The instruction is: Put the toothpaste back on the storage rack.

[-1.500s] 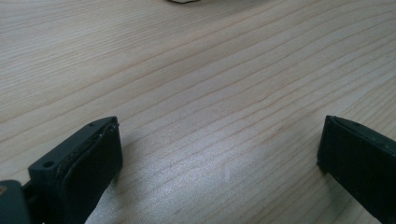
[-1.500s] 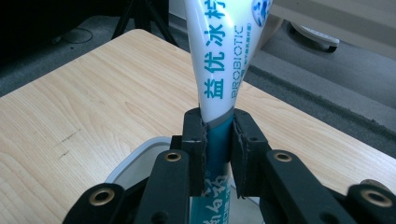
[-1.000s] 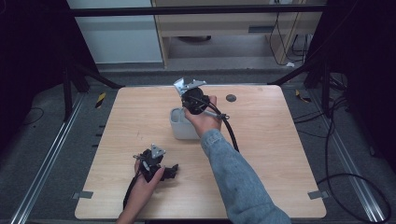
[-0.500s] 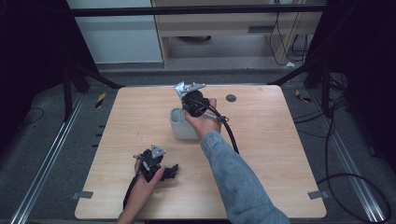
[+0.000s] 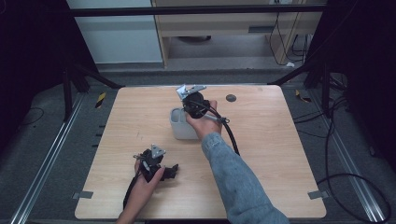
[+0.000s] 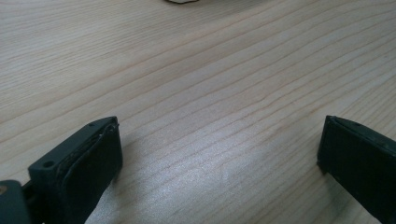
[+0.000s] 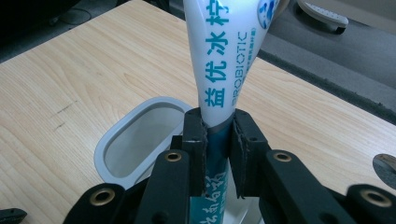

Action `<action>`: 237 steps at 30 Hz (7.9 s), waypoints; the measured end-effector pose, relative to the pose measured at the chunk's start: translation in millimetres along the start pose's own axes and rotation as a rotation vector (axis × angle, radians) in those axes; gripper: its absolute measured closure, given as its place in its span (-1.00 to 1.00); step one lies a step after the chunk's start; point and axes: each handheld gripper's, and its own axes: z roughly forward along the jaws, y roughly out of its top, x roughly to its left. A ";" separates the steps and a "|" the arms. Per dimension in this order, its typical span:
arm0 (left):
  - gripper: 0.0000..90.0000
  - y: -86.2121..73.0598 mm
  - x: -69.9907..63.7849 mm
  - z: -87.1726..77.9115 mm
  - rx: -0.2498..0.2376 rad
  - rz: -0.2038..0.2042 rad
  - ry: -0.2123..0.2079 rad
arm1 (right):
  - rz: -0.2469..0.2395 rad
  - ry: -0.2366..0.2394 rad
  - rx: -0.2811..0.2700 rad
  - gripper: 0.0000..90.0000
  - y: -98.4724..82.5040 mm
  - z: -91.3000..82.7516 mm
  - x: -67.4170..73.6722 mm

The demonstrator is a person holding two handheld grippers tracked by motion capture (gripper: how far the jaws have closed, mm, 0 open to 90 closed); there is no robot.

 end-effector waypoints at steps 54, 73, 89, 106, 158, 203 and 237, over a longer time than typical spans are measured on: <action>-1.00 0.2 -0.2 0.2 0.000 0.001 -0.002 | -0.007 0.024 0.046 0.72 -6.5 9.8 4.6; -1.00 0.2 -0.2 0.2 -0.001 0.000 -0.001 | -0.010 0.025 0.071 0.72 -10.4 15.7 6.5; -1.00 0.4 -0.5 0.4 -0.001 0.002 -0.003 | -0.004 0.026 0.076 0.71 -11.0 16.5 6.9; -1.00 0.4 -0.6 0.4 -0.001 0.002 -0.003 | -0.003 0.027 0.066 0.66 -9.7 14.4 6.0; -1.00 0.8 -1.7 0.8 -0.001 0.005 -0.004 | -0.066 0.020 0.080 0.30 3.6 -27.1 -0.3; -1.00 2.3 -7.2 2.4 -0.003 0.014 -0.013 | -0.017 0.021 0.018 -0.74 -53.8 -85.5 -41.4; -1.00 2.6 -9.3 2.7 -0.002 0.013 -0.017 | 0.083 -0.076 0.094 -0.77 -157.3 -95.5 -106.8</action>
